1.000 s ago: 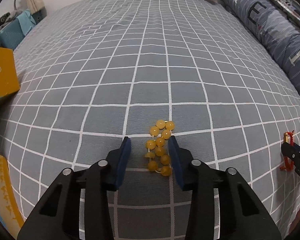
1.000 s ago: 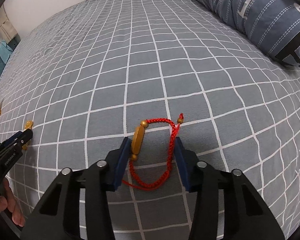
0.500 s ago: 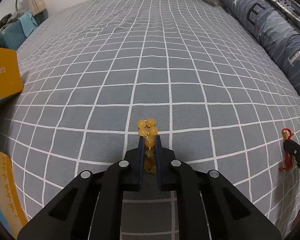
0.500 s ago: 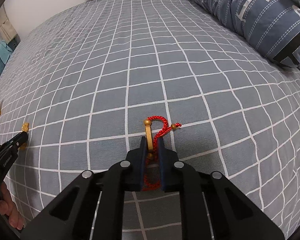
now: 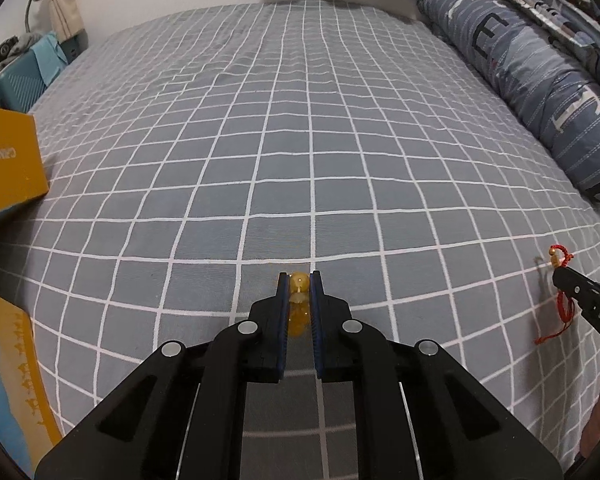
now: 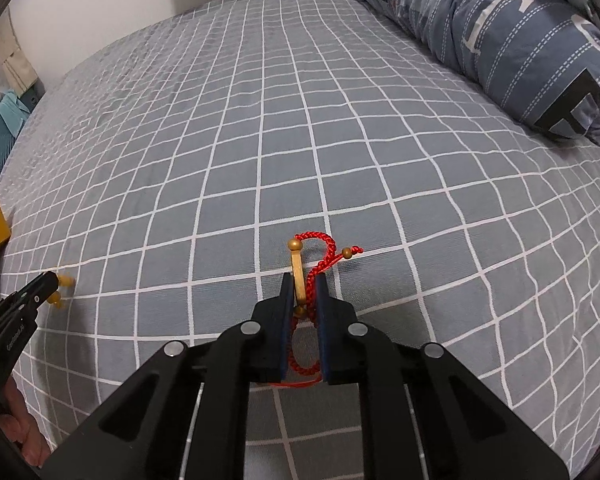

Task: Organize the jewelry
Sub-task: 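Carry the amber and red cord bracelets over the box and lower them inside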

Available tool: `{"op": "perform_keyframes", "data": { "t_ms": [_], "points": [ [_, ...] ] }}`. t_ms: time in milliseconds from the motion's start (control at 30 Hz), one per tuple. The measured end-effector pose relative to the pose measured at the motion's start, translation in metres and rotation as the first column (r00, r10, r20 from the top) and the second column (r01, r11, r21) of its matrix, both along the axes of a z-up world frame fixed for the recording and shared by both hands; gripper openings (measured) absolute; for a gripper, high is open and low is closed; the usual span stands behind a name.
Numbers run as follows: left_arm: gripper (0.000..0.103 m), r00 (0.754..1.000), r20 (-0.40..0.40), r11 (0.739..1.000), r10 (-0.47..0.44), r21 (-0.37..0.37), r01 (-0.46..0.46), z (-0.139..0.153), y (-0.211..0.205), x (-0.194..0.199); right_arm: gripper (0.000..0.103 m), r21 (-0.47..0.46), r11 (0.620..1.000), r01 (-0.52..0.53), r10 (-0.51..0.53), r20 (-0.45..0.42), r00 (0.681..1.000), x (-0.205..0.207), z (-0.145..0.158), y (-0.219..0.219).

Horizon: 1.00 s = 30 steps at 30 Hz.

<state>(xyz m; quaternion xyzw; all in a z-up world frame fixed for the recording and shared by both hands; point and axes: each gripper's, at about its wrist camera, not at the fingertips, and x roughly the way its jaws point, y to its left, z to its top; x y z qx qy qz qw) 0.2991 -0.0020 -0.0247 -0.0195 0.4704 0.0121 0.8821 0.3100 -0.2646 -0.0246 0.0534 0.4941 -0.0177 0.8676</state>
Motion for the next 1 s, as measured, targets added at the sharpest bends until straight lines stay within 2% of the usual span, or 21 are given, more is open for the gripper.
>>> {"op": "perform_keyframes", "data": {
  "t_ms": [533,1000],
  "points": [
    [0.009,0.998,0.056,0.999,-0.020,-0.025,0.021,0.043,0.004,-0.037,0.010,-0.027,1.000,-0.011,0.013,0.071,0.997,-0.029,0.042,0.011],
    [0.009,0.994,0.107,1.000,-0.009,-0.008,0.010,0.084,0.009,-0.072,0.010,-0.047,0.997,-0.053,0.059,0.132,0.990,-0.062,0.081,0.034]
  ]
}}
